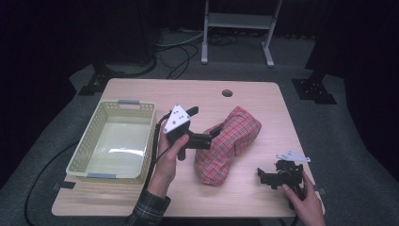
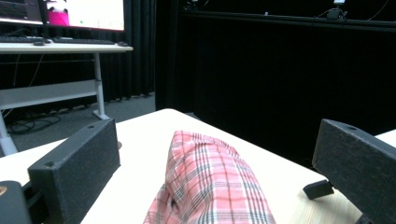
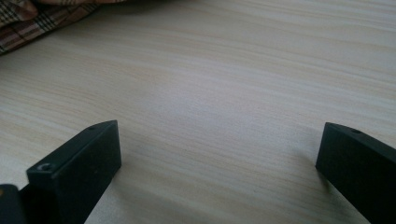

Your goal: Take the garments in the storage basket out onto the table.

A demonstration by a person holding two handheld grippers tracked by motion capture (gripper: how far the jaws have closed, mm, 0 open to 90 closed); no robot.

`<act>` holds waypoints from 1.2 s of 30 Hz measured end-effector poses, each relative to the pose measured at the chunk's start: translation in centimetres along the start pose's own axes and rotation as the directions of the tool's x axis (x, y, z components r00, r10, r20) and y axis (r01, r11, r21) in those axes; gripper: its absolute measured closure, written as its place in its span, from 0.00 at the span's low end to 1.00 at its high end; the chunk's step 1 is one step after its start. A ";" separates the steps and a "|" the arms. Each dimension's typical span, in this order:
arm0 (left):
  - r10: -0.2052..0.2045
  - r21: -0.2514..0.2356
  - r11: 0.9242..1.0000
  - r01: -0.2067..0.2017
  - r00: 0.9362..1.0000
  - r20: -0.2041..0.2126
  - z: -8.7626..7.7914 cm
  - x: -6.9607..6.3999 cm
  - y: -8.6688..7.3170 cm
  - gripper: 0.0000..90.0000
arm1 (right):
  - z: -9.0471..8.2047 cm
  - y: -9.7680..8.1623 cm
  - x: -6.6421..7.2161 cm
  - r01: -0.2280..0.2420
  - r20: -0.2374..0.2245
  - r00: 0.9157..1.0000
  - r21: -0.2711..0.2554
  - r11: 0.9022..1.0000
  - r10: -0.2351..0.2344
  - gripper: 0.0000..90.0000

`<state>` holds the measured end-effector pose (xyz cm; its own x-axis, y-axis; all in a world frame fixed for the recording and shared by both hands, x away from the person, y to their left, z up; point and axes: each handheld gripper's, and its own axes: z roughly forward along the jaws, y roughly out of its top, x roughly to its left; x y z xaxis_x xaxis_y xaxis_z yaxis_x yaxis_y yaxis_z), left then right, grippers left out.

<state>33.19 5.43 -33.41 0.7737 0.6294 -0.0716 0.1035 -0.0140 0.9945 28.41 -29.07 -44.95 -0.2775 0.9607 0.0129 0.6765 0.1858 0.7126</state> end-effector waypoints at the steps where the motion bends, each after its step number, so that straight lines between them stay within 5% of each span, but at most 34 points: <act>1: 0.004 0.003 1.000 -0.004 1.000 -0.003 -0.3 0.1 -0.2 0.00 | 0.0 0.0 0.0 0.001 0.000 1.000 0.000 1.000 -0.001 0.00; 14: 0.015 -0.028 0.999 -0.015 1.000 -0.011 -2.9 0.4 -3.4 0.00 | 0.0 0.0 0.0 0.001 0.000 1.000 -0.001 1.000 -0.001 0.00; 36: 0.009 0.017 1.000 -0.009 1.000 0.000 -3.7 -0.2 -9.2 0.00 | 0.0 0.0 0.0 0.001 0.000 1.000 -0.001 1.000 -0.001 0.00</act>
<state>29.74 8.34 -42.22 0.7744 0.6295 -0.0631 0.1076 -0.0327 0.9937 28.41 -29.07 -44.96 -0.2782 0.9604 0.0117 0.6756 0.1871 0.7132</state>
